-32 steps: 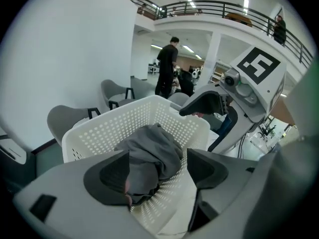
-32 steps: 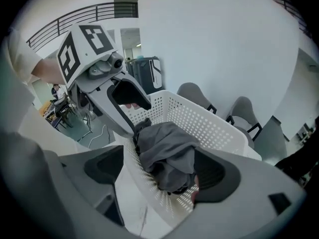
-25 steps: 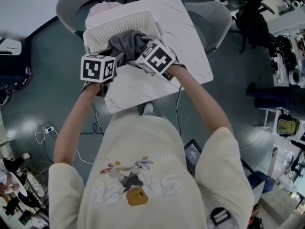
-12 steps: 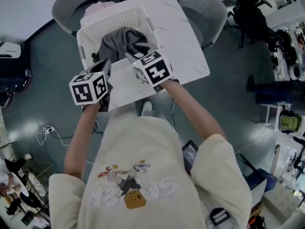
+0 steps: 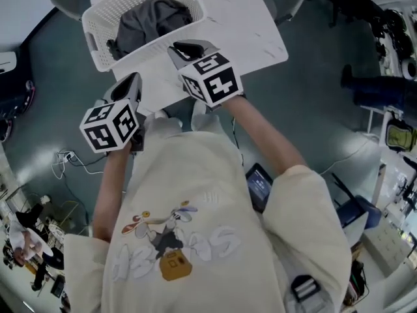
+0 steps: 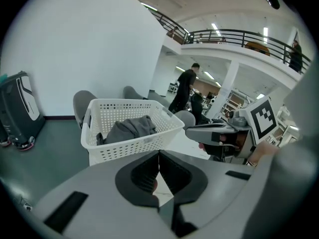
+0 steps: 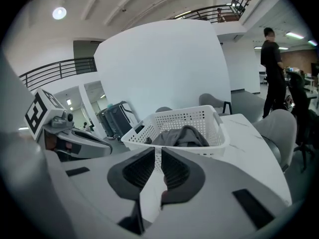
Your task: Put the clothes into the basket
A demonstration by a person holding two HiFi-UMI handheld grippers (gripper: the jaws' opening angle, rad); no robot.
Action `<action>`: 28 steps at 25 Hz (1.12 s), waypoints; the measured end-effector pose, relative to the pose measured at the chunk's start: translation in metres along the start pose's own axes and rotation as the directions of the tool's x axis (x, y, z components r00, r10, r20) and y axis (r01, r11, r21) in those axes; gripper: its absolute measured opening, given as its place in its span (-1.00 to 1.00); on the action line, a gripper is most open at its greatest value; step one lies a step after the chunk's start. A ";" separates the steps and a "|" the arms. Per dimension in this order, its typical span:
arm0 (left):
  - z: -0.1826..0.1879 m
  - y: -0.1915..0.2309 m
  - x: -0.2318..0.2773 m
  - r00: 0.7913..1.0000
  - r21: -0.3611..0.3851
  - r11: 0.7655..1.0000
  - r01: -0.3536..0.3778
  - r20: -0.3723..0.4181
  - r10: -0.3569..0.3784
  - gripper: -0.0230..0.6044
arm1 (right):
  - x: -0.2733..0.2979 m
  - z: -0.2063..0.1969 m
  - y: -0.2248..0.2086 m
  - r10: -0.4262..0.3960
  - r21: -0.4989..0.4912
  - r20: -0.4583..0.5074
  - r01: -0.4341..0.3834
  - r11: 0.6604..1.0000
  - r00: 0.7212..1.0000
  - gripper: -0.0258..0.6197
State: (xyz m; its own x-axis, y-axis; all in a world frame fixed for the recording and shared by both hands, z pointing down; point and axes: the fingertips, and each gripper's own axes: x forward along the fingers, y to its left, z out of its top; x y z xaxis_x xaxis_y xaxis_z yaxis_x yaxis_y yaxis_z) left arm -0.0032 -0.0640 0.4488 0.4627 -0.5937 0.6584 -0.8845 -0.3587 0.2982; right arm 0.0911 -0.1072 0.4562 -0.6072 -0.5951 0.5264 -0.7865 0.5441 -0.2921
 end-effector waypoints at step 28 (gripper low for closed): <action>-0.022 -0.014 -0.077 0.989 0.089 0.986 0.141 0.030 -0.144 -0.89 | -0.073 0.003 0.122 -0.136 0.042 0.218 0.130 0.991 0.966 -0.90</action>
State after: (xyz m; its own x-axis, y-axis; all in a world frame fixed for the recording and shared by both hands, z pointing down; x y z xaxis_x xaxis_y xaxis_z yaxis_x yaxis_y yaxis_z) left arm -0.0283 0.0028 0.4092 0.5871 -0.5570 0.5874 -0.8016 -0.5014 0.3256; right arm 0.0395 0.0007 0.3801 -0.5041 -0.7784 0.3742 -0.8629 0.4365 -0.2547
